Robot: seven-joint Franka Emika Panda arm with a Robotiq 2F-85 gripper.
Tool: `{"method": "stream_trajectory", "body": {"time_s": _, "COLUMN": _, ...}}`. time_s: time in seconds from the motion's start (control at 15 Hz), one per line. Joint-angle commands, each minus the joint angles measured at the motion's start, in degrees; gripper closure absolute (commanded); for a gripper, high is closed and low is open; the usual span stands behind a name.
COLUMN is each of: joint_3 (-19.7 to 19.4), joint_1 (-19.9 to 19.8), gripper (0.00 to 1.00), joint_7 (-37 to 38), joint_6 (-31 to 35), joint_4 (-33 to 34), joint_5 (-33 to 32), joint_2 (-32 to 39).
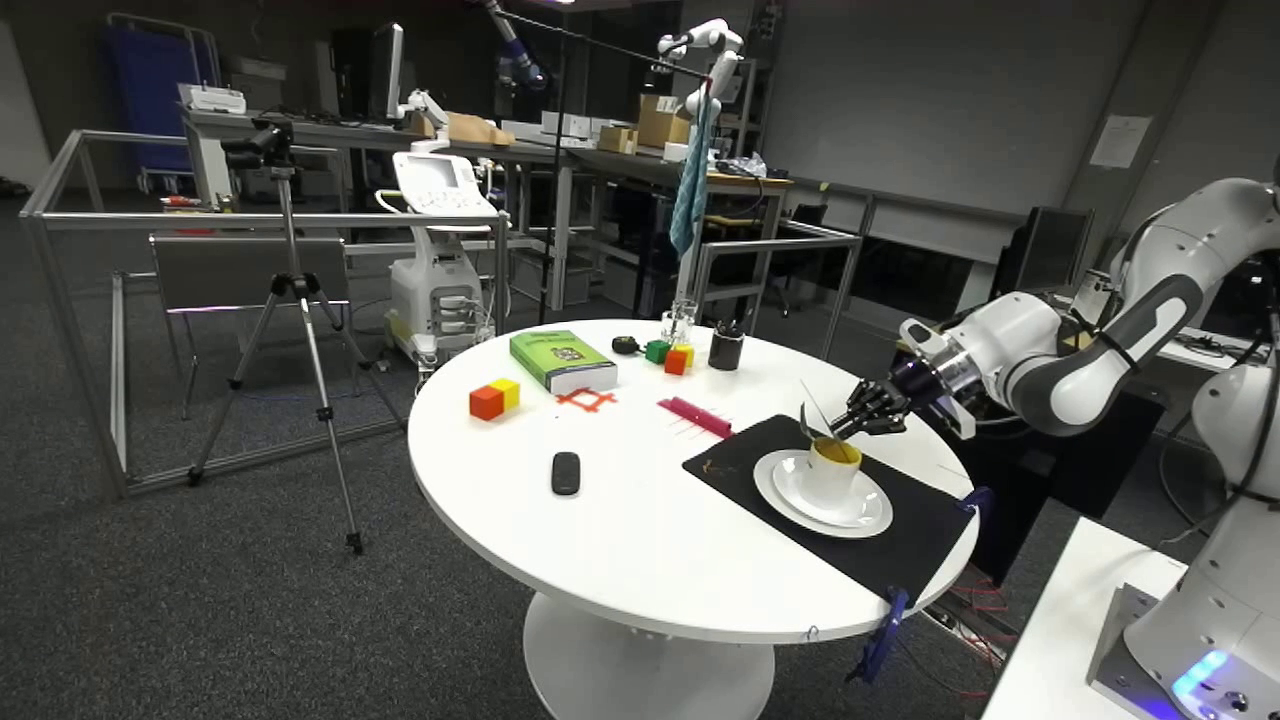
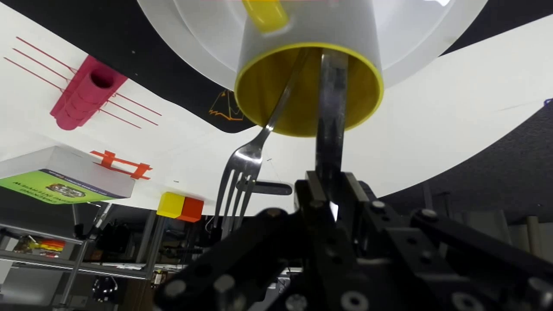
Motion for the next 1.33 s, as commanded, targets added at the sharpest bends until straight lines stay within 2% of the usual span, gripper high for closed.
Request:
{"method": "stream_trajectory", "body": {"time_s": 0.0, "joint_3": -0.55, "joint_1": -2.56, "gripper": 0.96, "joint_7": -2.35, "joint_6": -0.78, "joint_4": -0.07, "joint_5": -2.98, "joint_2": -3.48}}
{"method": "stream_trajectory", "body": {"time_s": 0.4, "joint_3": -2.60, "joint_1": -2.79, "gripper": 0.96, "joint_7": -3.40, "joint_6": -5.28, "joint_4": 1.28, "joint_5": -4.27, "joint_2": -8.49}}
{"method": "stream_trajectory", "body": {"time_s": 0.73, "joint_3": -2.57, "joint_1": -3.17, "gripper": 0.96, "joint_7": -5.57, "joint_6": -9.45, "joint_4": 2.49, "joint_5": -3.27, "joint_2": -12.16}}
{"method": "stream_trajectory", "body": {"time_s": 0.8, "joint_3": -2.53, "joint_1": -3.27, "gripper": 0.60, "joint_7": -5.88, "joint_6": -10.01, "joint_4": 2.70, "joint_5": -3.17, "joint_2": -12.78}}
{"method": "stream_trajectory", "body": {"time_s": 0.87, "joint_3": -2.31, "joint_1": -3.54, "gripper": 0.59, "joint_7": -6.07, "joint_6": -10.72, "joint_4": 2.84, "joint_5": -2.99, "joint_2": -13.38}}
{"method": "stream_trajectory", "body": {"time_s": 0.93, "joint_3": -2.23, "joint_1": -3.70, "gripper": 0.53, "joint_7": -6.16, "joint_6": -10.99, "joint_4": 2.98, "joint_5": -2.97, "joint_2": -13.81}}
{"method": "stream_trajectory", "body": {"time_s": 1.27, "joint_3": -0.99, "joint_1": -5.60, "gripper": 0.16, "joint_7": -6.15, "joint_6": -10.95, "joint_4": 2.70, "joint_5": -2.88, "joint_2": -14.31}}
